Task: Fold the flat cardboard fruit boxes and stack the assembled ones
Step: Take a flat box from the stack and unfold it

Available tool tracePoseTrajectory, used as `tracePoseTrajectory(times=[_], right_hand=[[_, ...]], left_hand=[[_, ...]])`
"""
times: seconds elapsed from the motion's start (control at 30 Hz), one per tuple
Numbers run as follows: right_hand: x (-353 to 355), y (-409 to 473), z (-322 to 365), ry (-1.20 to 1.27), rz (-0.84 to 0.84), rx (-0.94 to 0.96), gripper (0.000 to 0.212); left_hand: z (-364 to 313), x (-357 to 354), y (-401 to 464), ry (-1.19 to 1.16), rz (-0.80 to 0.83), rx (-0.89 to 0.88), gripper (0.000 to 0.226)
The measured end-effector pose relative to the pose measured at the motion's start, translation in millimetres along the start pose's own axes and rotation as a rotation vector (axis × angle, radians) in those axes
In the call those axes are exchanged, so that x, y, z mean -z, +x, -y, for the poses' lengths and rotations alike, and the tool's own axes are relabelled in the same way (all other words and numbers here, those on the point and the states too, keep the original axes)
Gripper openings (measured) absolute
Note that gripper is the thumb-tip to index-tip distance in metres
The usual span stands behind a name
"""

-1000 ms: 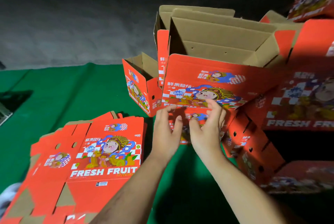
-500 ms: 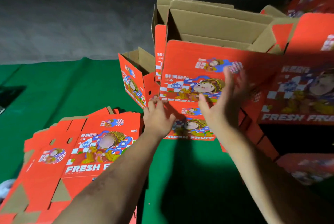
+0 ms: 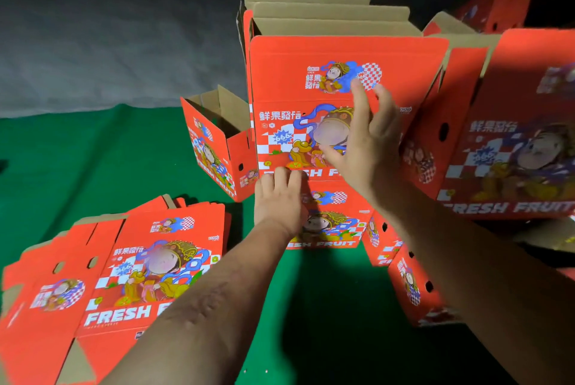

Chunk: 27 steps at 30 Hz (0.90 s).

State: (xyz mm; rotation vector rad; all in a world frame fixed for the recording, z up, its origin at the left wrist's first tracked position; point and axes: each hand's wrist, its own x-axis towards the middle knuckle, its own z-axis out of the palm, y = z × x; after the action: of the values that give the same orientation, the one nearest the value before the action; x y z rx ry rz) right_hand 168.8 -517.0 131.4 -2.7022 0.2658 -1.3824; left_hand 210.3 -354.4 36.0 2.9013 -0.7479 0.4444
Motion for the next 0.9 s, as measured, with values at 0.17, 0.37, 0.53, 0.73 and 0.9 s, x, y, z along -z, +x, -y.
tracePoseTrajectory(times=[0.17, 0.37, 0.53, 0.73, 0.9], right_hand=[[-15.2, -1.3, -1.8, -0.086, 0.086, -0.002, 0.135], [-26.6, -28.5, -4.7, -0.017, 0.063, 0.031, 0.109], [-18.0, -54.2, -14.4, 0.372, -0.151, -0.298, 0.098], [-14.8, -30.2, -30.3, 0.766, -0.177, -0.596, 0.112], [-16.1, -25.5, -49.0, 0.845, -0.073, -0.646, 0.089]], left_hand=[[3.7, 1.1, 3.5, -0.013, 0.041, -0.077, 0.036], [17.6, 6.1, -24.4, -0.483, 0.052, -0.192, 0.03], [31.7, 21.2, -6.3, -0.899, -0.442, 0.429, 0.037], [49.8, 5.9, 10.6, -1.154, 0.288, 0.464, 0.043], [64.4, -12.0, 5.9, -1.325, 0.102, 0.647, 0.015]])
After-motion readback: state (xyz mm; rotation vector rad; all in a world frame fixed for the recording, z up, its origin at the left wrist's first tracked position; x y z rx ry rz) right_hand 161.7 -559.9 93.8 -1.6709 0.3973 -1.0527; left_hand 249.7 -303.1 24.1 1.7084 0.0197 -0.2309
